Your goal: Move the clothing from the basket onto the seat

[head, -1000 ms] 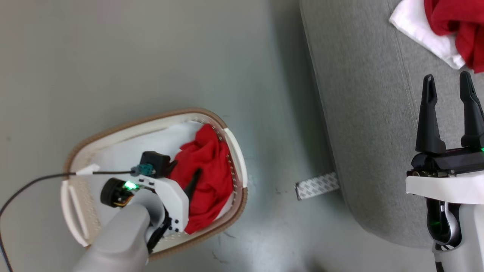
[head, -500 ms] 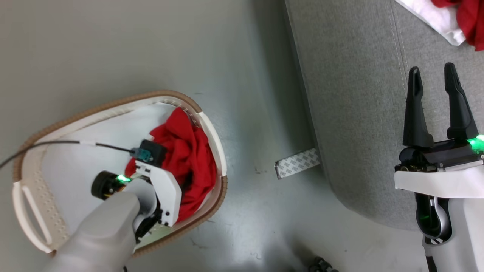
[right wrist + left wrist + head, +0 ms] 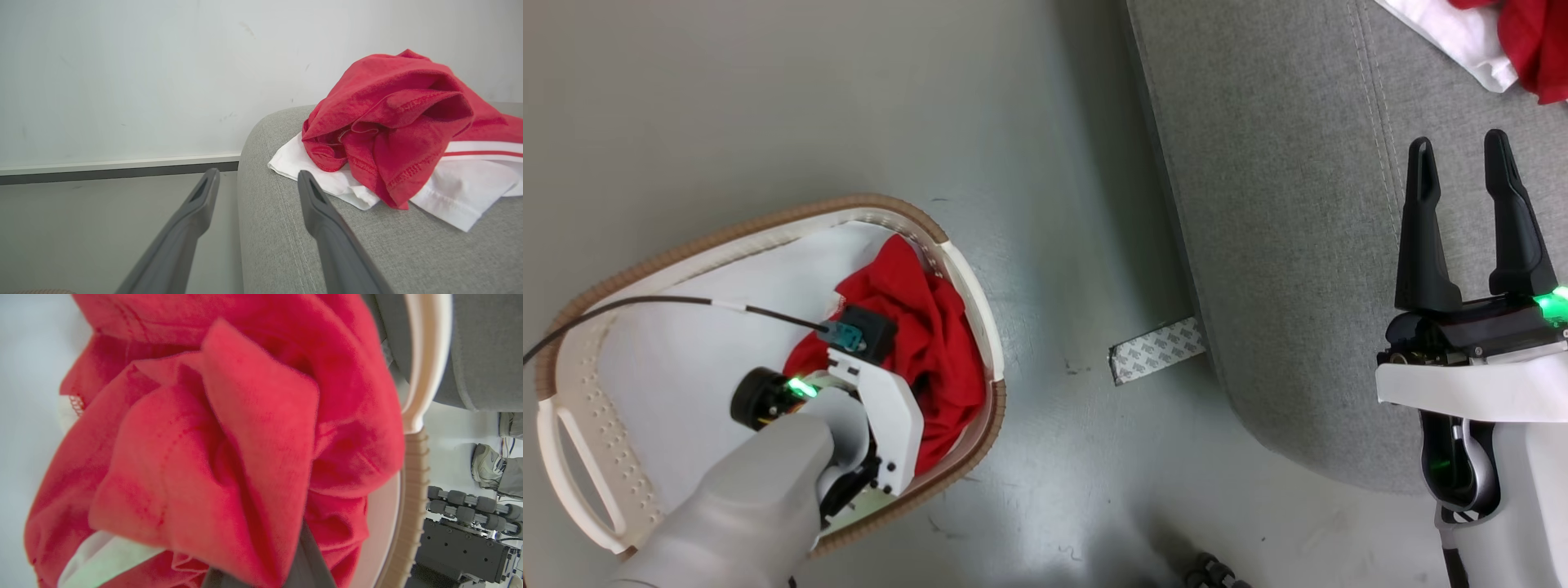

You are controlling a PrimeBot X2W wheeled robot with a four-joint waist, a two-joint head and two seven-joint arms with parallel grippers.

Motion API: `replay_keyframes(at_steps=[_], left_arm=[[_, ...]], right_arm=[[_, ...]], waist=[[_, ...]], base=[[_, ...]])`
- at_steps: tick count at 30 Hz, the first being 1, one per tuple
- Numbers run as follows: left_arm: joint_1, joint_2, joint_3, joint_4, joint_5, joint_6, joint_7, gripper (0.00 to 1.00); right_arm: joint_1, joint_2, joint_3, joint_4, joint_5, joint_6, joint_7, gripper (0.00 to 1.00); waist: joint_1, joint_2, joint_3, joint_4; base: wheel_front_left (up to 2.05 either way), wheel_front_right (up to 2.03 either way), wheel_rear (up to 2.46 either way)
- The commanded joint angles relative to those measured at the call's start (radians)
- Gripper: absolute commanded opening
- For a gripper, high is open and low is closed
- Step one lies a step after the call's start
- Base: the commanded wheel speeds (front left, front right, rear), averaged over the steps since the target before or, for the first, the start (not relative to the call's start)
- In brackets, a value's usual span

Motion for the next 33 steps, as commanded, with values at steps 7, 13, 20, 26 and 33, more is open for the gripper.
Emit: replay_keyframes(at_steps=[7, 13, 20, 26, 33], left_arm=[[-0.001, -0.01, -0.064, 0.007, -0.057, 0.002, -0.056, 0.0], [0.03, -0.046, -0.095, 0.005, -0.093, 0.002, -0.127, 0.0], [0.087, -0.099, -0.108, -0.009, -0.14, 0.002, -0.227, 0.0], [0.135, -0.122, -0.108, -0.033, -0.189, 0.002, -0.279, 0.0], [0.163, -0.128, -0.026, -0.104, -0.16, 0.002, -0.289, 0.0]], right_arm=[[-0.002, 0.002, -0.005, 0.014, -0.011, -0.002, -0.003, 1.0], [0.019, 0.001, -0.02, 0.026, -0.047, -0.002, -0.003, 1.0], [0.066, -0.022, -0.025, 0.049, -0.079, -0.002, -0.003, 1.0], [0.114, -0.053, -0.02, 0.069, -0.075, -0.002, -0.003, 1.0], [0.174, -0.073, -0.027, 0.084, -0.064, -0.002, -0.003, 1.0]], waist=[[-0.0001, 0.0, -0.058, 0.019], [-0.0001, 0.0, -0.173, 0.065], [-0.0001, 0.0, -0.358, 0.139], [-0.0001, 0.0, -0.494, 0.189], [-0.0001, 0.0, -0.62, 0.243]], base=[[0.0, 0.0, 0.0], [0.0, 0.0, 0.0], [0.0, 0.0, 0.0], [0.0, 0.0, 0.0], [0.0, 0.0, 0.0]])
